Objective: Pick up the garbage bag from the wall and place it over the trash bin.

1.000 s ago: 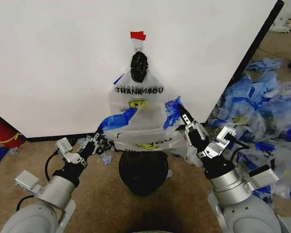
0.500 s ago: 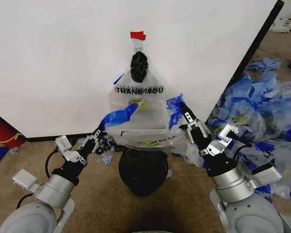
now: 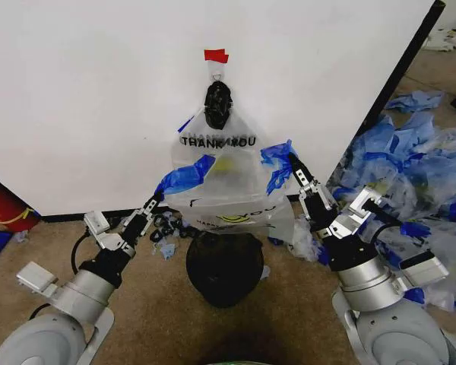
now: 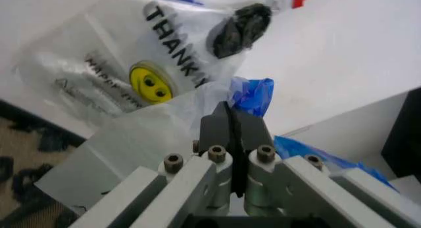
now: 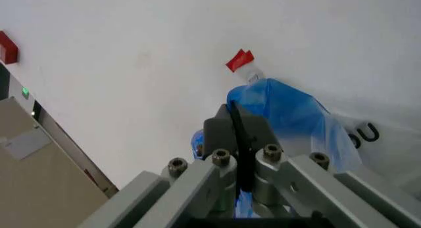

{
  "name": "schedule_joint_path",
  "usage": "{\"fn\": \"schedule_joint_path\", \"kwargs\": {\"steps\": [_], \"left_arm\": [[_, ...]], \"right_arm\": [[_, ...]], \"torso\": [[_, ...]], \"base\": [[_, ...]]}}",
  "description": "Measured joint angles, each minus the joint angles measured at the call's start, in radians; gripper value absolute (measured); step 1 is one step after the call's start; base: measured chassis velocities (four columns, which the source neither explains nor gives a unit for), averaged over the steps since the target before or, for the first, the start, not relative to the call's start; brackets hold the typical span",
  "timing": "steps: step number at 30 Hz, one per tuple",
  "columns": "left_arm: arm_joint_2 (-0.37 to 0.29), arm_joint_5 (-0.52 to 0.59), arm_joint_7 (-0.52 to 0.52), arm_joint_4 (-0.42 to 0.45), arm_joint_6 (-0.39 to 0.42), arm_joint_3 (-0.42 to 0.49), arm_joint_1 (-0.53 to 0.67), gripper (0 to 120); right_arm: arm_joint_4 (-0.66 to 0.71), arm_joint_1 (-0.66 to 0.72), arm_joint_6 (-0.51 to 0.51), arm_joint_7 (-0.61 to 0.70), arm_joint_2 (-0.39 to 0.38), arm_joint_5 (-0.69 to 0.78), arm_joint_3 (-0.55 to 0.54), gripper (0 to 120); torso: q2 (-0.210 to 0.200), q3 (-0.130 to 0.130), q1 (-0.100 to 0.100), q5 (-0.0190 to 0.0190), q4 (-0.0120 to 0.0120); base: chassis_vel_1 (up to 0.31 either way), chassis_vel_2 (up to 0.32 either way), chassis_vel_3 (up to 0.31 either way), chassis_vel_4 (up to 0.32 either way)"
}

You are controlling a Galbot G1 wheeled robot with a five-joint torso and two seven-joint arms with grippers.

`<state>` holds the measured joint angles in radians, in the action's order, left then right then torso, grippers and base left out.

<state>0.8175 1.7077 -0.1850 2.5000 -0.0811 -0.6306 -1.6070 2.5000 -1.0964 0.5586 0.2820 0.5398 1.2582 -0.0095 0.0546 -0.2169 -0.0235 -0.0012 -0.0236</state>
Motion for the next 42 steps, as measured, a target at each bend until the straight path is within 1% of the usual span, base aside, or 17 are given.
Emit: {"fn": "schedule_joint_path", "kwargs": {"steps": [3, 7, 11, 19, 24, 26, 28, 29, 34, 37, 42], "left_arm": [[-0.009, 0.042, -0.042, 0.0, -0.001, 0.0, 0.015, 0], [-0.014, 0.062, -0.078, 0.0, 0.0, 0.0, 0.02, 0], [-0.018, 0.115, -0.15, 0.0, 0.0, -0.001, 0.025, 0], [-0.012, 0.15, -0.243, 0.0, 0.008, 0.052, 0.018, 0], [-0.023, 0.149, -0.247, 0.0, 0.013, 0.046, 0.011, 0], [-0.032, 0.124, -0.236, 0.0, 0.014, 0.04, 0.011, 0], [-0.036, 0.076, -0.201, 0.0, 0.012, 0.033, 0.021, 0], [-0.036, 0.076, -0.201, 0.0, 0.012, 0.033, 0.021, 0], [-0.037, -0.008, -0.116, 0.0, 0.003, -0.007, 0.027, 0], [-0.039, -0.014, -0.105, 0.0, 0.001, -0.023, 0.032, 0], [-0.065, 0.002, -0.102, 0.0, 0.0, -0.06, 0.035, 0]], "right_arm": [[0.0, -0.001, -0.001, 0.0, 0.001, 0.001, 0.0, 0], [0.0, 0.004, -0.001, 0.0, 0.007, 0.0, -0.009, 0], [0.0, 0.017, -0.002, -0.001, 0.012, 0.0, -0.023, 0], [0.0, 0.029, -0.003, 0.0, 0.02, -0.001, -0.036, 0], [0.0, 0.034, -0.004, 0.0, 0.023, -0.003, -0.041, 0], [0.0, 0.041, -0.004, 0.0, 0.025, -0.003, -0.05, 0], [0.0, 0.049, -0.004, 0.0, 0.028, -0.003, -0.058, 0], [0.0, 0.049, -0.004, 0.0, 0.028, -0.003, -0.058, 0], [0.0, 0.069, -0.004, 0.0, 0.031, -0.003, -0.079, 0], [0.0, 0.085, -0.004, 0.004, 0.032, -0.002, -0.094, 0], [0.0, 0.107, -0.006, 0.01, 0.031, 0.001, -0.112, 0]], "torso": [[0.0, 0.0, 0.0, 0.0, 0.0], [0.0, 0.0, 0.0, 0.0001, 0.0], [0.0, 0.0, 0.0, 0.0, 0.0], [0.0, 0.0, 0.0, 0.0, 0.0], [0.0, 0.0, 0.0, 0.0, 0.0], [0.0, 0.0, 0.0, 0.0001, 0.0001], [0.0, 0.0, 0.0, -0.0001, 0.0001], [0.0, 0.0, 0.0, -0.0001, 0.0001], [0.0, 0.0, 0.0, 0.0001, 0.0], [0.0, 0.0, 0.0, 0.0, 0.0001], [0.0, 0.0, 0.0, 0.0001, 0.0001]], "base": [[0.0, 0.0, 0.0, 0.0], [0.0, 0.0, 0.0, 0.0], [0.0, 0.0, 0.0, 0.0], [0.0, 0.0, 0.0, 0.0], [0.0, 0.0, 0.0, 0.0], [0.0, 0.0, 0.0, 0.0], [0.0, 0.0, 0.0, 0.0], [0.0, 0.0, 0.0, 0.0], [0.0, 0.0, 0.0, 0.0], [0.0, 0.0, 0.0, 0.0], [0.0, 0.0, 0.0, 0.0]]}}
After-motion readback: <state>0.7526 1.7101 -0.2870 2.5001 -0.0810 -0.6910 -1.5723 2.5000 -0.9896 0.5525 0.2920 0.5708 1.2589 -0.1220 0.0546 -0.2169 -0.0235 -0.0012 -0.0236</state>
